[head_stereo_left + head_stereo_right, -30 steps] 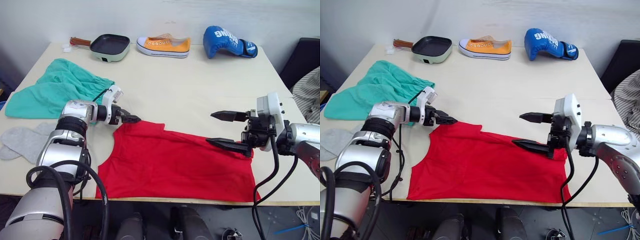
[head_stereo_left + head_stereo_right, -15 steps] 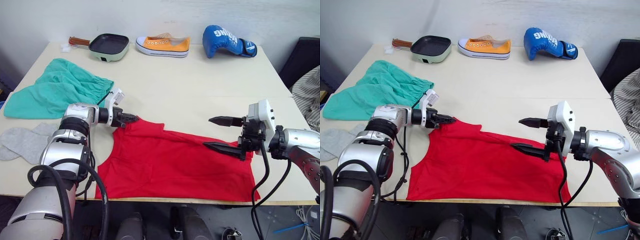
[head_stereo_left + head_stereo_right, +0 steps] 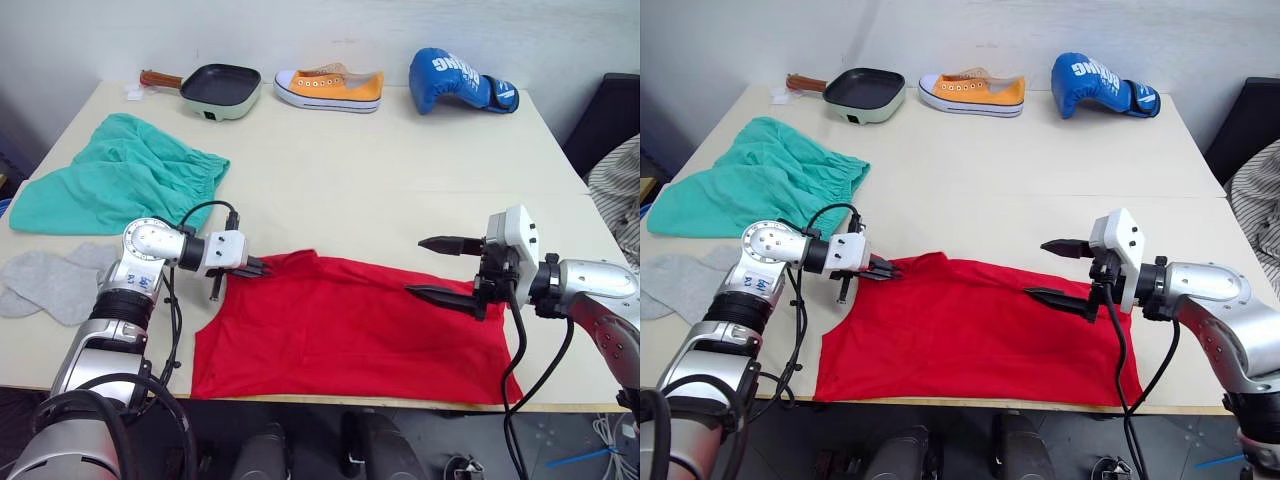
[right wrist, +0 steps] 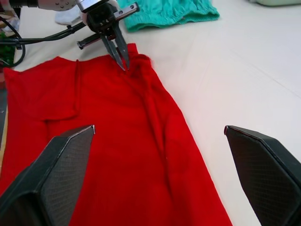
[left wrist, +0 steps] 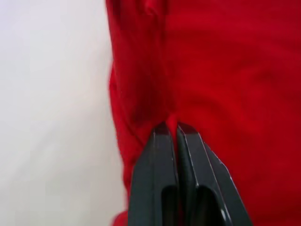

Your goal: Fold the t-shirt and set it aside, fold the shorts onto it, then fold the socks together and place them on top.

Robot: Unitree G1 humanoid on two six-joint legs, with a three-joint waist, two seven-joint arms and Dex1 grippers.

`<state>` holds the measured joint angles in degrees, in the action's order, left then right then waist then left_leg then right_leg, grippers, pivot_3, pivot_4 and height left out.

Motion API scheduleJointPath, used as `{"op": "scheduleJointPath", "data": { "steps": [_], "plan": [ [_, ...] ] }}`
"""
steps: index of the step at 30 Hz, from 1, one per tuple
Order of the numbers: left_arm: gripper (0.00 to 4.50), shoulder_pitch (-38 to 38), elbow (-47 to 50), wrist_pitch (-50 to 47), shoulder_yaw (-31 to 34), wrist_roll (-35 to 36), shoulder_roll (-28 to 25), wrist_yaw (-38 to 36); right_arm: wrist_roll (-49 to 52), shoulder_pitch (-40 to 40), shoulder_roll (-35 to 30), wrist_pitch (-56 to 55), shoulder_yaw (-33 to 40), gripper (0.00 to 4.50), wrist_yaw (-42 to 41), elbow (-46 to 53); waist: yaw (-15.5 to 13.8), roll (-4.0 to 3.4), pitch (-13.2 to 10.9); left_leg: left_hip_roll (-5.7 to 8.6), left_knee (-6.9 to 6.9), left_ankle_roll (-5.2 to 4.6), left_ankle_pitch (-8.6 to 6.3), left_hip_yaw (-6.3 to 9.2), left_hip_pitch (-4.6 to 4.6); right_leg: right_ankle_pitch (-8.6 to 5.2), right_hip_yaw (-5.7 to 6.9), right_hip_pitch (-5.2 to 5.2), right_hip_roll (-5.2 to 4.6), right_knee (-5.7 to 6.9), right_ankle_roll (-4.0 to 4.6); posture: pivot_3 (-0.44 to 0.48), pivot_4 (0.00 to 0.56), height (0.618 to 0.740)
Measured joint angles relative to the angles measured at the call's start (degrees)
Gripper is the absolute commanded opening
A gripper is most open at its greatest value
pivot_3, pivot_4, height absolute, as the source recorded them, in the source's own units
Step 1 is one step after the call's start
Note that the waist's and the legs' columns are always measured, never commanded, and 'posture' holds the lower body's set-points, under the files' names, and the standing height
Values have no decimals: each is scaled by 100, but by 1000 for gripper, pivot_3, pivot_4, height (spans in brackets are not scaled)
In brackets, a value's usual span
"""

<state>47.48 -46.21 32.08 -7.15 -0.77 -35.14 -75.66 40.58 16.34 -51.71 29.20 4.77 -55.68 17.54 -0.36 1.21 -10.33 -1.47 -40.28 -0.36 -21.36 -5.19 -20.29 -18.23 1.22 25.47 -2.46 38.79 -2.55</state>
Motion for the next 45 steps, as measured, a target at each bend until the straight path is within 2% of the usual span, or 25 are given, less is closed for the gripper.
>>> {"op": "scheduleJointPath", "data": {
  "steps": [7, 10, 17, 23, 27, 31, 40, 45],
  "plan": [
    [59, -1, 23, 348, 5, 36, -2, 285, -276, 116, 179, 0, -22, 4500, -79, -207, 43, 0, 0, -2, 2, -2, -1, -1, -1, 1, 1, 0, 3, -4, -3, 0, 150, 740],
    [615, -1, 35, 127, 3, 154, 11, 190, -375, 118, 267, -2, -107, 4500, -134, -219, 45, 0, 0, -2, 2, -2, -1, -2, -1, 1, 1, 0, 4, -3, -3, 0, 150, 740],
    [2783, -314, 532, -244, -9, 365, -159, -70, -528, 111, 305, -7, -122, 4500, -232, -225, 62, 0, 0, -4, 5, -2, -1, -1, 0, 1, 0, 0, 6, -4, -2, 0, 150, 740],
    [2783, -419, 772, -1323, 184, 504, -213, 304, -562, 90, 305, -5, -122, 4500, -378, -224, 38, 0, 0, -2, 3, -3, -1, 0, -1, 1, 0, 0, 3, -4, -3, 0, 150, 740],
    [2783, -66, 623, -2465, 289, 536, -121, 694, -584, 115, 318, 0, -123, 4500, -377, -224, 34, 0, 0, 0, 2, -4, -1, 1, -3, 1, 1, -1, 3, -4, -3, 0, 150, 740],
    [2783, 212, 456, -3299, 392, 639, -65, 726, -590, 128, 428, 8, -124, 4500, -360, -224, 59, 0, 0, -1, 7, -3, -1, -1, -2, 1, 1, 0, 7, -3, -3, 0, 150, 740],
    [2783, 278, 500, -3456, 202, 593, 107, 483, -605, 77, 468, 18, -124, 4500, -290, -210, 50, 0, 0, -1, 7, -2, 0, 0, -2, 1, 1, 0, 6, -6, -3, 0, 150, 740],
    [2783, 279, 450, -3508, 138, 411, 75, 638, -608, 76, 471, 63, -124, 4500, -241, -194, 55, 0, 0, -2, 7, -2, 0, 0, -2, 1, 0, 1, 6, -6, -3, 0, 150, 740]
  ]
}}
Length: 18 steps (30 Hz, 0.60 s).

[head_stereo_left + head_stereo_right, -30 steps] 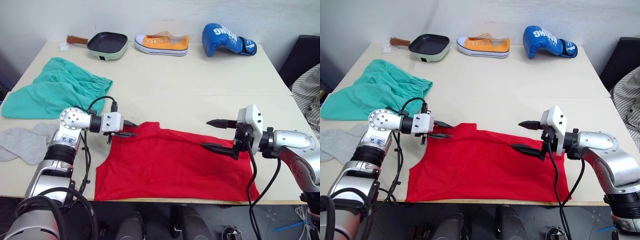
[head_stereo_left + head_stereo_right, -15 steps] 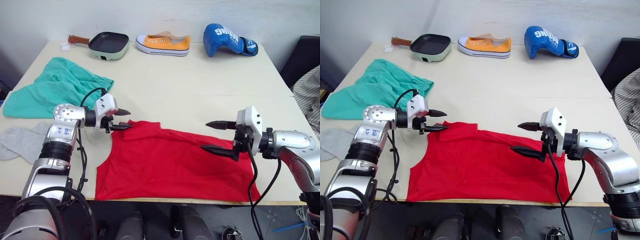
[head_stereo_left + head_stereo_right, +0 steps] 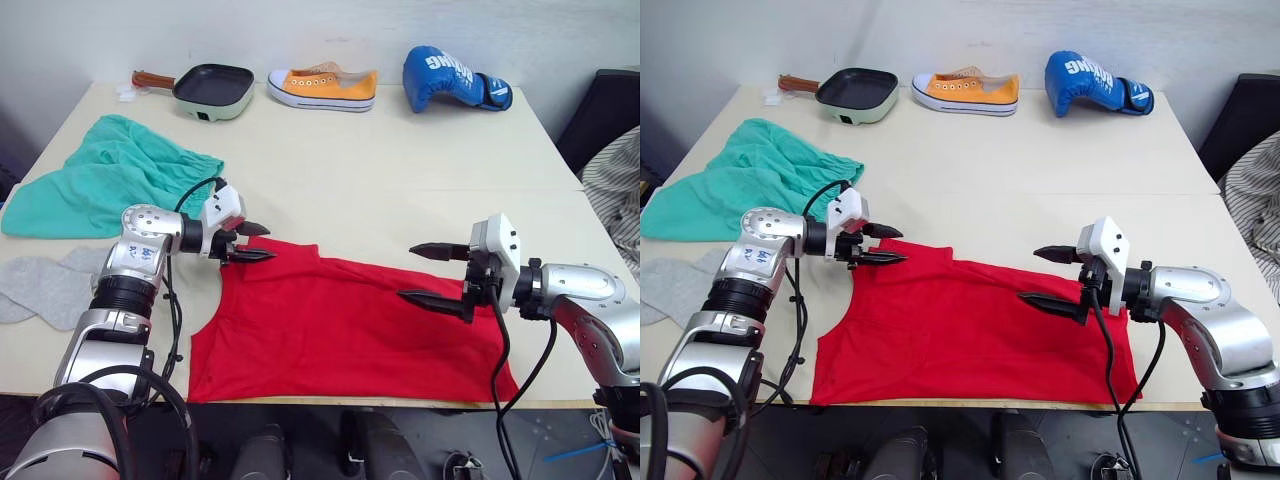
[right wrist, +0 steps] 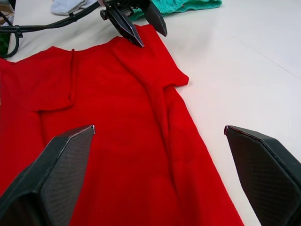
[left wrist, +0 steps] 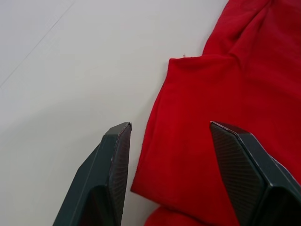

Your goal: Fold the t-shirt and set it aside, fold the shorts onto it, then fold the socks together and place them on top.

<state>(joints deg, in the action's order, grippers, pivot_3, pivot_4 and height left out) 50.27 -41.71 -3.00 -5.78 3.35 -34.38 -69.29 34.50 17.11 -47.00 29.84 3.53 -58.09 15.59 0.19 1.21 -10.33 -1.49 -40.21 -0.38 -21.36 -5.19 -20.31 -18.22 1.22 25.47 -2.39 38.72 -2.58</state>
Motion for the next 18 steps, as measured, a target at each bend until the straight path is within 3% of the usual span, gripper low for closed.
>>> {"op": "scheduleJointPath", "data": {
  "steps": [1, 4, 11, 15, 18],
  "plan": [
    [2783, 0, -22, 1, -4, -30, -25, 8, -2, 0, 6, 0, 0, 4500, 10, 0, 1, 0, 0, 0, 0, 0, 0, 0, 0, 0, 0, 0, 0, 0, 0, 0, 150, 740],
    [2179, 0, -83, -16, 15, -41, -74, -8, -15, 0, 53, 0, 0, 4500, 30, 0, -4, 0, 0, 0, 0, 0, 0, 0, 0, 0, 0, 0, 0, 0, 0, 0, 150, 740],
    [26, 2, 41, -133, 71, 139, -75, -337, -100, 2, 168, -2, -2, 4500, 41, 0, -10, 0, 0, 1, -1, 0, 0, 0, 0, 0, 0, 0, -2, 0, 0, 0, 150, 740],
    [26, -32, 352, -8, 124, 234, -78, -523, -178, 2, 177, -11, -9, 4500, 3, -1, -7, 0, 0, 1, -1, 0, 0, 0, 0, 0, -1, 0, -1, 1, 0, 0, 150, 740],
    [26, -167, 495, 985, 97, 129, -164, -530, -192, 1, 177, -23, -14, 4500, -27, -2, -7, 0, 0, 0, 0, 0, 0, 0, 0, 0, -1, 0, -2, -1, 0, 0, 150, 740]
  ]
}}
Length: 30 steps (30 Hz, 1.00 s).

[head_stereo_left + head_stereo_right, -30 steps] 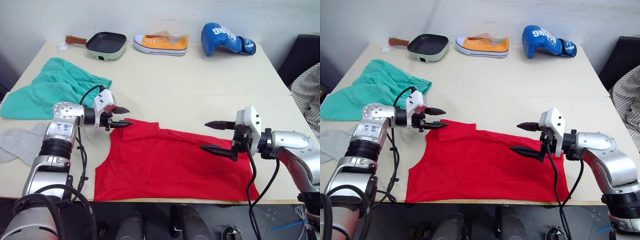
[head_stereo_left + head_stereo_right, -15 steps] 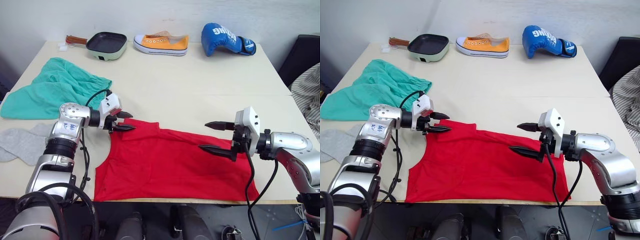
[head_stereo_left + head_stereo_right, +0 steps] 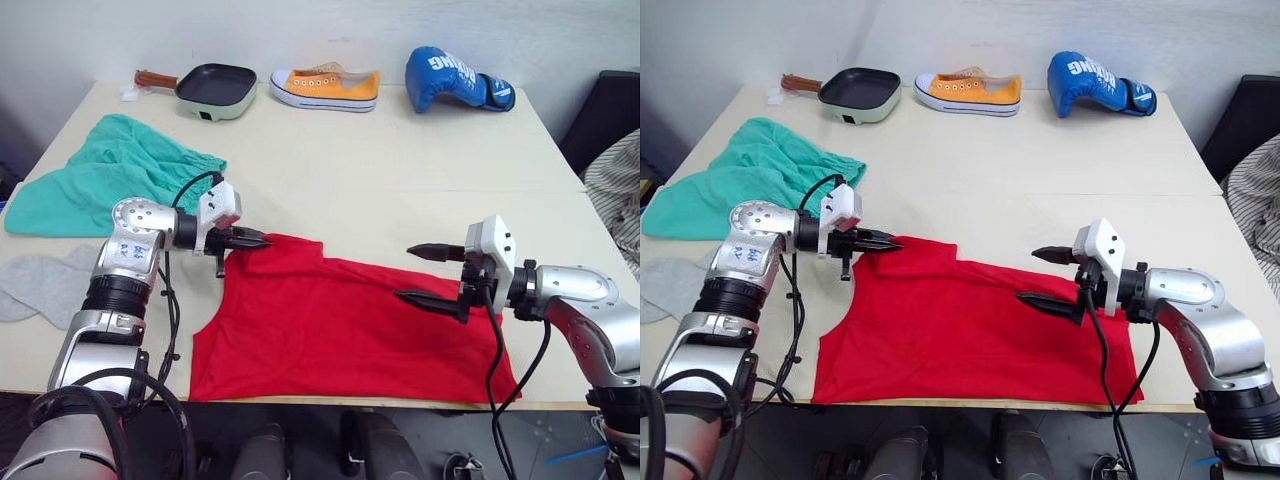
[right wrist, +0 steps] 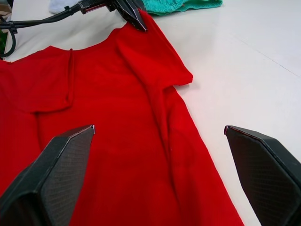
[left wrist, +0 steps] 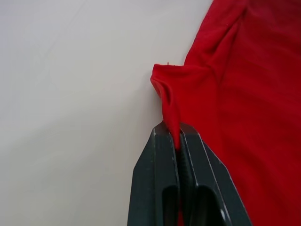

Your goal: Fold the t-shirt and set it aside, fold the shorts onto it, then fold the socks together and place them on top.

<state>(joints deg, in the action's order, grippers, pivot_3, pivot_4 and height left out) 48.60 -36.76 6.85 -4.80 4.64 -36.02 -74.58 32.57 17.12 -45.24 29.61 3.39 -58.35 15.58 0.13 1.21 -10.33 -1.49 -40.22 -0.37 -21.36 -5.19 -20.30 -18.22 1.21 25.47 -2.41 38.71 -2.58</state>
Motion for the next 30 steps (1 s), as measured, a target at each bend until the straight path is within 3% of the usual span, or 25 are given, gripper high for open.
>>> {"op": "scheduleJointPath", "data": {
  "steps": [6, 12, 19, 28, 30],
  "plan": [
    [26, -314, 66, 1888, -174, -333, -152, 134, -64, -2, 1, -37, -47, 4500, -27, 0, 4, 0, 0, -1, 1, 0, 0, -1, 1, 0, 0, 0, 0, -1, 0, 0, 150, 740],
    [26, -431, 44, 1973, -243, -415, -208, 371, -68, -1, 9, -41, -69, 4500, -59, -3, -10, 0, 0, 0, 0, -1, 0, 0, 0, 0, 1, 0, -1, -1, 0, 0, 150, 740],
    [2270, -368, -14, 943, -234, -285, -195, 385, -75, 8, 9, -42, -70, 4500, -80, -19, 1, 0, 0, 0, 0, -1, -1, 0, 0, 0, 1, -1, 0, 0, 0, 0, 150, 740],
    [2270, -106, -24, 608, -218, -246, -107, 387, -77, -76, 9, -55, -70, 4500, -83, -18, -4, 0, 0, 2, 0, -1, 0, -1, 0, 0, 0, -1, 0, 0, 0, 0, 150, 740],
    [1698, -68, -54, 608, -209, -242, -107, 378, -94, -115, 9, -66, -70, 4500, -83, -18, -3, 0, 0, 1, 0, -1, -1, -1, 0, 0, 0, -1, 0, -1, 0, 0, 150, 740]
  ]
}}
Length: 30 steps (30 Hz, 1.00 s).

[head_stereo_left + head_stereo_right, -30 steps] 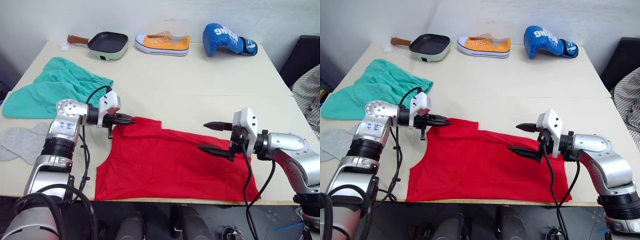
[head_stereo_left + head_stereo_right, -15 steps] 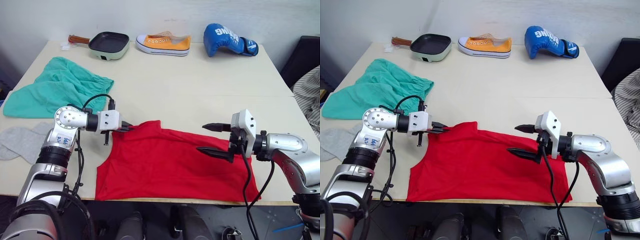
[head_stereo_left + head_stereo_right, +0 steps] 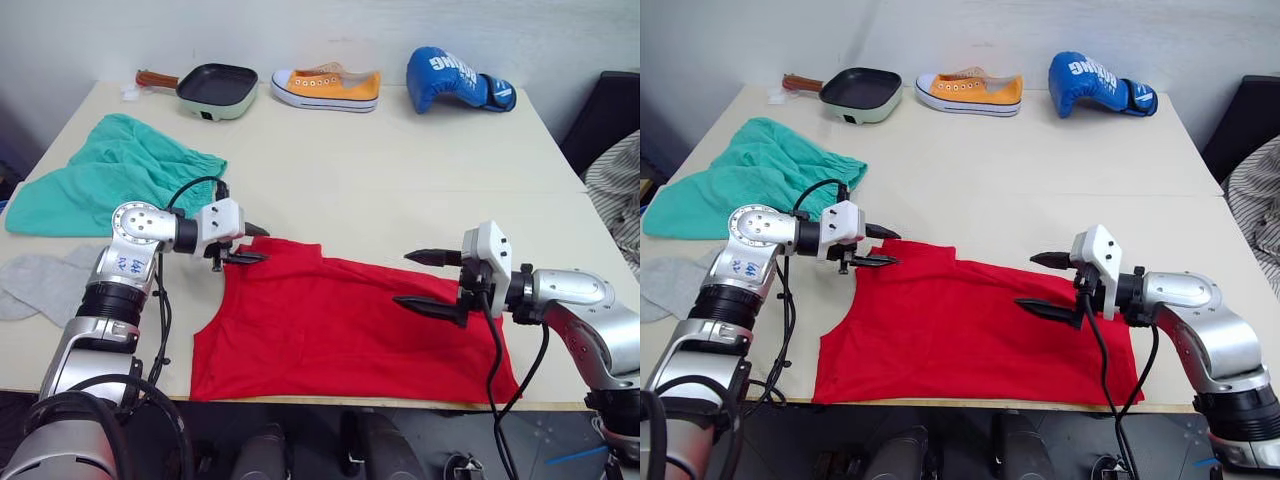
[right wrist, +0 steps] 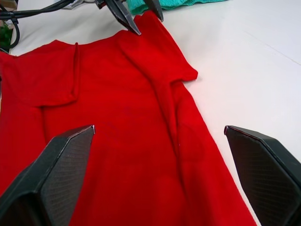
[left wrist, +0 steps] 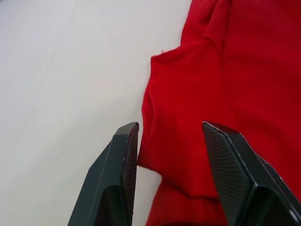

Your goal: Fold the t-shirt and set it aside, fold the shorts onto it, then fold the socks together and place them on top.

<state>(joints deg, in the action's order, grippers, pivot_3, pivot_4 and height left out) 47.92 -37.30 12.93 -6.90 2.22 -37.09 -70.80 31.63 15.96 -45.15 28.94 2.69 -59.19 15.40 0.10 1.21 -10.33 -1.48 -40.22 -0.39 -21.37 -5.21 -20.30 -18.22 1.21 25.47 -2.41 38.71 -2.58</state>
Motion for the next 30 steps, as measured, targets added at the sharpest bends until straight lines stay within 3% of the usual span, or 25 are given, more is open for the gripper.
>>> {"op": "scheduleJointPath", "data": {
  "steps": [5, 6, 13, 19, 26, 30],
  "plan": [
    [89, 7, -87, -34, 11, 85, 1, -143, -18, -62, 0, -16, 0, 4500, 1, 0, 11, 0, 0, -1, 0, 0, 0, 0, 0, 0, 1, 0, 1, 0, 0, 0, 150, 740],
    [22, 6, -88, -42, 11, 92, 0, -182, -18, -62, 0, -16, 0, 4500, 1, 0, 10, 0, 0, -1, 0, 0, 0, 0, 0, 0, 1, 0, 1, 0, 0, 0, 150, 740],
    [22, -243, 191, 53, 28, 444, -28, -828, -24, -60, 0, -25, 0, 4500, -1, 3, 7, 0, 0, -2, 1, 0, 0, 1, 0, 0, 1, 0, 1, 0, 0, 0, 150, 740],
    [22, -1043, 1440, 1874, -107, 587, -469, -1518, -41, -77, 0, -43, 0, 4500, -18, 14, 19, -1, 1, -4, 5, 2, 1, -1, 4, 0, -4, 0, 0, -4, 0, 0, 150, 740],
    [22, -1451, 1137, 3032, -356, 167, -908, -1370, -133, -85, 13, -92, -8, 4500, -23, 11, 2, -1, 1, -1, 4, -1, 0, -1, 3, 0, -3, -1, 0, -4, 0, 0, 150, 740],
    [960, -1397, 963, 2639, -353, 226, -929, -1283, -143, -83, 22, -113, -13, 4500, -26, 3, 0, -1, 1, -1, 4, -6, -3, 0, 0, 0, -2, -1, -1, -7, 0, 0, 150, 740]
  ]
}}
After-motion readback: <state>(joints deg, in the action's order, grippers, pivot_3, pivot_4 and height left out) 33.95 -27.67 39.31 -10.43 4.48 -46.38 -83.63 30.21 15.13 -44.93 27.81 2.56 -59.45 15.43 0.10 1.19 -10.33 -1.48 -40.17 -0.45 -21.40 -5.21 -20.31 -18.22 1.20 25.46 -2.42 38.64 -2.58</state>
